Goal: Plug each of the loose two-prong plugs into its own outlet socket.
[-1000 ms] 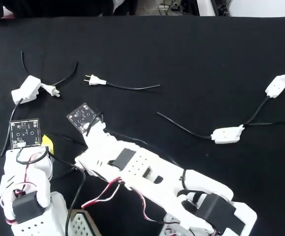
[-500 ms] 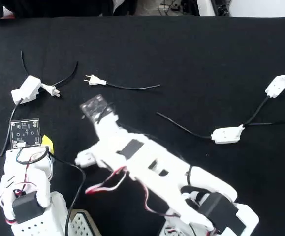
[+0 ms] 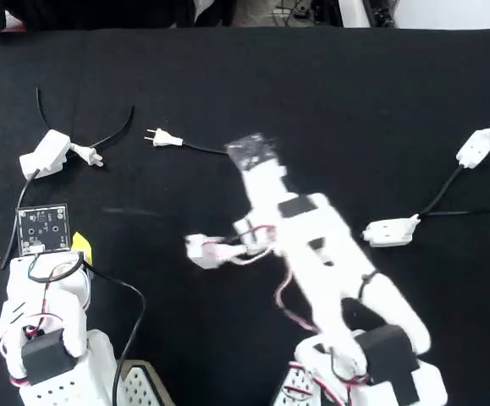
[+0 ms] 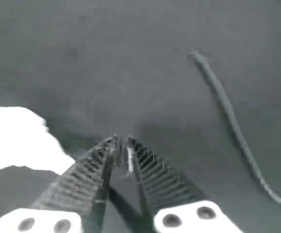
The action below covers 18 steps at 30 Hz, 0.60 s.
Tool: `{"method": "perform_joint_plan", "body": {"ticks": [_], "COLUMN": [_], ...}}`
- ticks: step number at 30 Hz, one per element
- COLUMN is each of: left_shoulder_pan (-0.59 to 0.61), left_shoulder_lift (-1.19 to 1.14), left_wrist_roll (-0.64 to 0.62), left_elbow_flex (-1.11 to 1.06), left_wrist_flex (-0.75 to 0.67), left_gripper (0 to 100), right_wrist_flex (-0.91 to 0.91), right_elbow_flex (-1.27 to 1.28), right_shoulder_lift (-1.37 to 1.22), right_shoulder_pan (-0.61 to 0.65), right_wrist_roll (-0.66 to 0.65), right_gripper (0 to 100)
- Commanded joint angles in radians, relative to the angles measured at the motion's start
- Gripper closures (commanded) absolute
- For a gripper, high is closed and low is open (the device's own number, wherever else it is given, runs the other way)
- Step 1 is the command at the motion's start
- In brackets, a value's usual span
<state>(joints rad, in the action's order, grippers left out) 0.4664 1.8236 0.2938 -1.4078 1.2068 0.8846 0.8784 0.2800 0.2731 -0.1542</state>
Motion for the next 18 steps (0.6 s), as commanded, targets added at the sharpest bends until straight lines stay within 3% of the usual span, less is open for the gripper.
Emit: {"method": "perform_joint_plan", "body": {"ticks": [1,12,15,18], "left_shoulder_pan": [0.001,0.001,-0.001,-0.001], "left_shoulder_lift": [0.002,0.002,0.002,0.002], "left_wrist_roll": [0.000,0.000,0.000,-0.003], "left_elbow_flex": [0.005,0.007,0.007,0.002], "left_wrist_flex": [-0.011,-0.011,-0.011,-0.017], "left_gripper": [83,83,83,83], "right_wrist_flex": [0.077,0.121,0.141,0.213], "right_elbow_flex": [-0.076,-0.225,-0.271,-0.340], "right_shoulder_lift": [0.094,0.300,0.308,0.308], "right_shoulder_pan": [-0.218,-0.847,-0.907,-0.882], "right_wrist_roll": [-0.115,-0.470,-0.477,-0.425], "right_gripper": [98.7,98.7,98.7,96.1]}}
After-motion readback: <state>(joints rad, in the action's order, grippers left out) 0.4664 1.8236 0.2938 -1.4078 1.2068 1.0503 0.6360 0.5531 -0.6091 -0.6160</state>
